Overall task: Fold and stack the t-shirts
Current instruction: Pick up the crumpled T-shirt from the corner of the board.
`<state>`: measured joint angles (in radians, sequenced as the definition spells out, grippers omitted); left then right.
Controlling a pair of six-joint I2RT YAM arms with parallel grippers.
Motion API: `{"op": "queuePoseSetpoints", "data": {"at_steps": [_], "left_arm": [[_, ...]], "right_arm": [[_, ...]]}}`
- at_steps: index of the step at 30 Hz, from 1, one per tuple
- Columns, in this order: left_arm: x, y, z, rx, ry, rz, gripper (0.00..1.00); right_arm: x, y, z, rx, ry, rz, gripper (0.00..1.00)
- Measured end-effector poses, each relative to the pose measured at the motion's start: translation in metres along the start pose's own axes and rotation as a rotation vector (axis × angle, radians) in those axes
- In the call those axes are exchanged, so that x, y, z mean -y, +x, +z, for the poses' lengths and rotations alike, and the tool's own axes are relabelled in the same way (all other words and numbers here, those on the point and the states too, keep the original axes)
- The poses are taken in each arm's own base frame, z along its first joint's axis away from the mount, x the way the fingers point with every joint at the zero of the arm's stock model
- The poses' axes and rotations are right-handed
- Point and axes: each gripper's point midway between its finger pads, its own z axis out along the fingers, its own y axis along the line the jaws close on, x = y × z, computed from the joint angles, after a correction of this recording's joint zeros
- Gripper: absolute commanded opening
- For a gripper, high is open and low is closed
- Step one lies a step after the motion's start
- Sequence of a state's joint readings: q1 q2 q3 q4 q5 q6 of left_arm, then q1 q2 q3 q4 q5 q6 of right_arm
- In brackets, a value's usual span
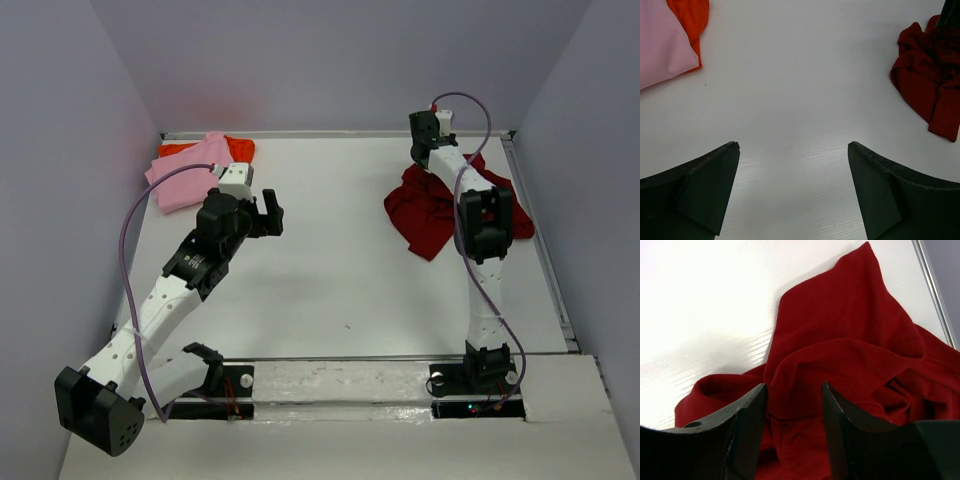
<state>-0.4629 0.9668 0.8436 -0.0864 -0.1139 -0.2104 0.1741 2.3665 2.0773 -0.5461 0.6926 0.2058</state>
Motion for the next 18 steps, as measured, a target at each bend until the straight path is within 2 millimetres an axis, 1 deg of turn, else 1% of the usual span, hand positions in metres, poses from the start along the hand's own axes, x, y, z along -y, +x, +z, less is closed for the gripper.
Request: {"op": "queuePoseSetpoints", "data": {"at_steps": [6, 7, 8, 9, 10, 11, 12, 18], "left_arm": [[0.000, 0.000, 0.000, 0.000, 0.001, 0.000, 0.99], [0.000, 0.000, 0.000, 0.000, 0.001, 0.000, 0.99], [0.000, 0.000, 0.000, 0.000, 0.001, 0.000, 0.99], [0.000, 0.000, 0.000, -0.001, 0.002, 0.000, 0.99], [0.000, 0.000, 0.000, -0.001, 0.002, 0.000, 0.99], [0.000, 0.000, 0.000, -0.001, 0.002, 0.000, 0.99], [0.000, 0.000, 0.000, -0.001, 0.002, 0.000, 0.99], [0.001, 0.000, 0.000, -0.001, 0.005, 0.000, 0.99]], "right_arm": [[0.001, 0.005, -0.003, -0.013, -0.010, 0.001, 0.52], [0.001, 0.006, -0.002, -0.014, -0.010, 0.002, 0.49], [0.001, 0.008, -0.002, -0.017, -0.010, -0.001, 0.40], [0.001, 0.010, -0.002, -0.021, -0.009, -0.002, 0.35], [0.000, 0.012, -0.001, -0.025, -0.009, -0.004, 0.22], [0.000, 0.014, -0.001, -0.030, -0.010, -0.006, 0.13], [0.000, 0.018, 0.000, -0.037, -0.010, -0.001, 0.00], [0.000, 0.029, 0.000, -0.058, -0.013, -0.006, 0.00]]}}
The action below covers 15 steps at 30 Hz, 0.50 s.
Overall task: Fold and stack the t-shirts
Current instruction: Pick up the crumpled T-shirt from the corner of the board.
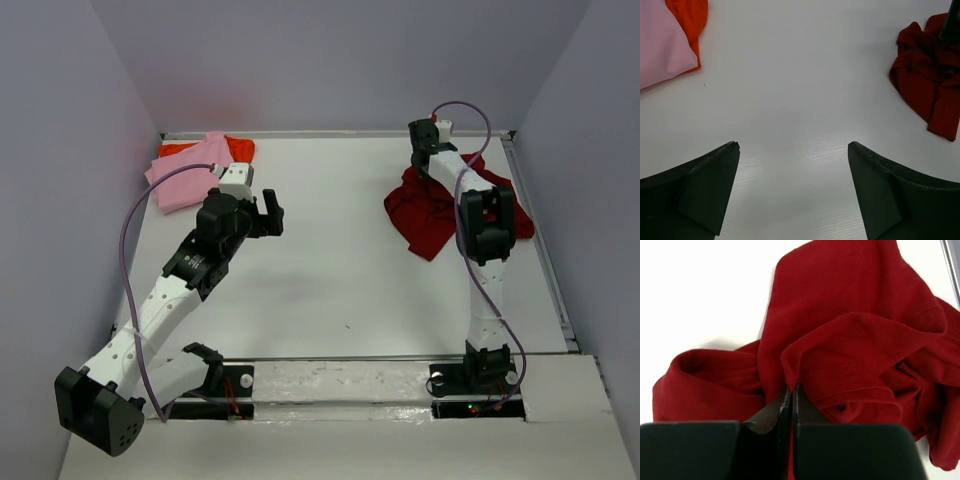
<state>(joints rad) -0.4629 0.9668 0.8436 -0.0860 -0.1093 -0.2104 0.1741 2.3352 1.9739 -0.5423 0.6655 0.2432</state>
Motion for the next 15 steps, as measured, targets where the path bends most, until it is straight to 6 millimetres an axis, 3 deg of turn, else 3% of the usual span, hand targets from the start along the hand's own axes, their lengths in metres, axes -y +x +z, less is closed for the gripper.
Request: {"op": "queuePoseSetpoints", "data": {"at_steps": [4, 7, 15], "left_arm": [[0.001, 0.000, 0.000, -0.001, 0.003, 0.000, 0.99], [0.001, 0.000, 0.000, -0.002, 0.007, 0.000, 0.99], [0.002, 0.000, 0.000, -0.001, 0.012, -0.001, 0.99]], "right_arm": [[0.006, -0.001, -0.012, -0.003, -0.020, 0.002, 0.00], [0.012, -0.017, -0.032, 0.026, -0.058, 0.027, 0.00], [0.060, -0.107, -0.164, 0.284, -0.228, 0.193, 0.00]]}}
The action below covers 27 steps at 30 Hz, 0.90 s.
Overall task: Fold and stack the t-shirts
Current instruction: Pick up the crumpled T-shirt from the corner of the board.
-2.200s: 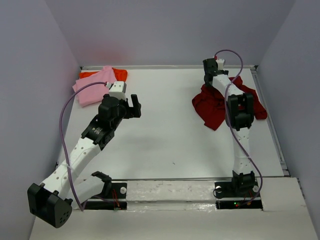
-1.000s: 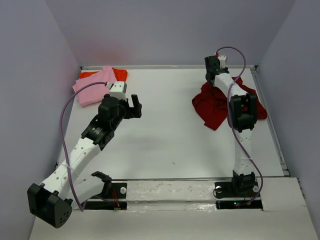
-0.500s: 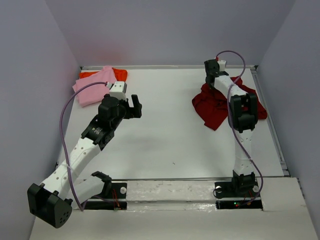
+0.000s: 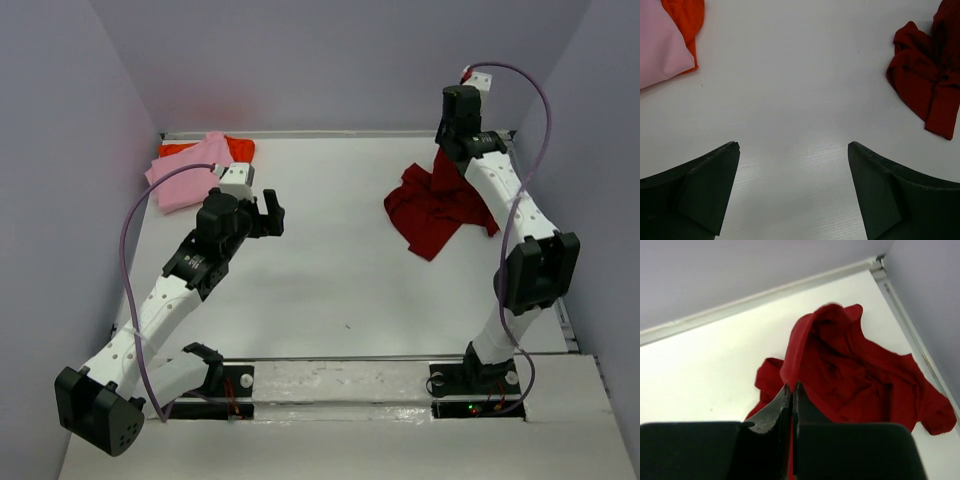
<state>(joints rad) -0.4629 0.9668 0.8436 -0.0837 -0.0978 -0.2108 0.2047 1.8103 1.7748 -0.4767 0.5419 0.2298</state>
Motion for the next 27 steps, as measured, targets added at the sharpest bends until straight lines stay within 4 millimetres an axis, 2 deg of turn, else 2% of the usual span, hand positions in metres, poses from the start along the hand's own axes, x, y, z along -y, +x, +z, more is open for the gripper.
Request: {"op": "queuePoseSetpoints", "data": {"at_steps": [4, 7, 10, 15, 18, 22, 25, 27], "left_arm": [[0.001, -0.001, 0.000, 0.004, 0.002, -0.001, 0.99], [0.001, -0.001, 0.000, 0.005, 0.007, -0.001, 0.99], [0.003, -0.002, 0.000, 0.005, 0.017, -0.002, 0.99], [0.010, -0.001, 0.001, 0.008, 0.049, -0.016, 0.99], [0.020, 0.005, 0.001, -0.009, 0.098, -0.033, 0.99], [0.038, 0.007, 0.004, -0.020, 0.166, -0.075, 0.99], [0.060, 0.010, 0.006, -0.023, 0.225, -0.124, 0.99], [0.090, 0.021, 0.007, -0.041, 0.289, -0.142, 0.98]], "right_arm": [[0.000, -0.041, -0.054, 0.113, -0.071, 0.051, 0.00], [0.000, -0.052, -0.082, 0.152, -0.109, 0.064, 0.00], [0.004, -0.072, -0.112, 0.211, -0.142, 0.076, 0.00], [0.016, -0.094, -0.138, 0.258, -0.150, 0.086, 0.00], [0.023, -0.113, -0.158, 0.294, -0.169, 0.110, 0.00], [0.032, -0.132, -0.197, 0.341, -0.229, 0.149, 0.00], [0.041, -0.142, -0.226, 0.369, -0.274, 0.174, 0.00], [0.046, -0.148, -0.239, 0.388, -0.292, 0.187, 0.00]]}}
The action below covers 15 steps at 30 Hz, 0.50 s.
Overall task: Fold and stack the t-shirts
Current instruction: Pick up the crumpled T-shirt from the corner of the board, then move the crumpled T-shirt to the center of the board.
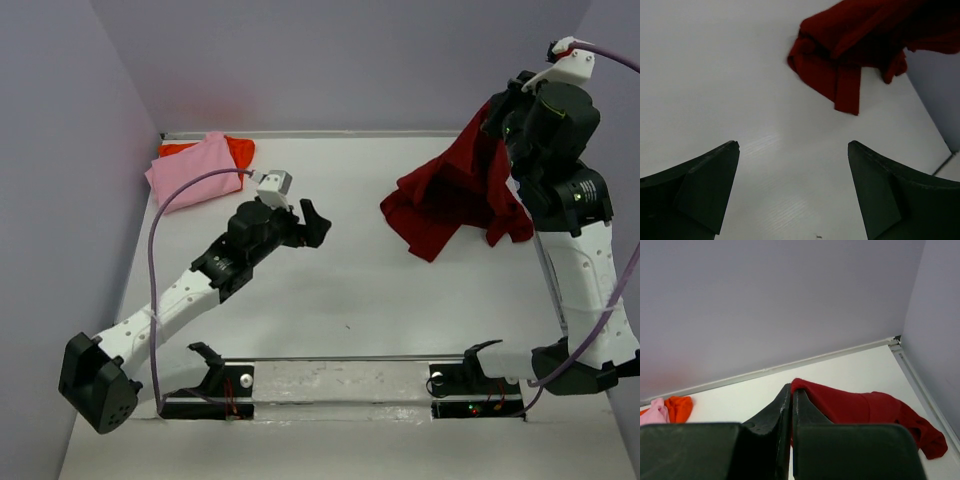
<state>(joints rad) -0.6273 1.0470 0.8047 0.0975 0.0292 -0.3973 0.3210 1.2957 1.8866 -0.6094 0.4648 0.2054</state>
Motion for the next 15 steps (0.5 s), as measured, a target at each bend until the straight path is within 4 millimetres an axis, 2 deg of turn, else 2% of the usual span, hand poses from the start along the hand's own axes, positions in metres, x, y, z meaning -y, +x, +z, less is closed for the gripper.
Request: {"op": "queuePoseSetpoints", "data": {"at_steps": [2, 5, 10, 12, 15], "left_arm": [[0.034, 0.022, 0.011, -0.043, 0.080, -0.007, 0.98], [0.071, 0.065, 0.030, -0.141, 0.139, -0.006, 0.98], [0.115, 0.116, 0.063, -0.252, 0.187, 0.007, 0.98], [0.125, 0.126, 0.073, -0.271, 0.193, 0.010, 0.98], [0.143, 0.130, 0.092, -0.257, 0.208, 0.014, 0.98]], "right_arm": [[0.002, -0.010, -0.010, 0.019, -0.008, 0.008, 0.00], [0.005, -0.013, -0.017, 0.030, -0.011, 0.013, 0.00], [0.005, 0.013, -0.012, -0.028, -0.014, -0.009, 0.00], [0.004, 0.029, -0.007, -0.068, -0.015, -0.025, 0.00], [0.002, 0.053, -0.001, -0.129, -0.025, -0.036, 0.00]]}}
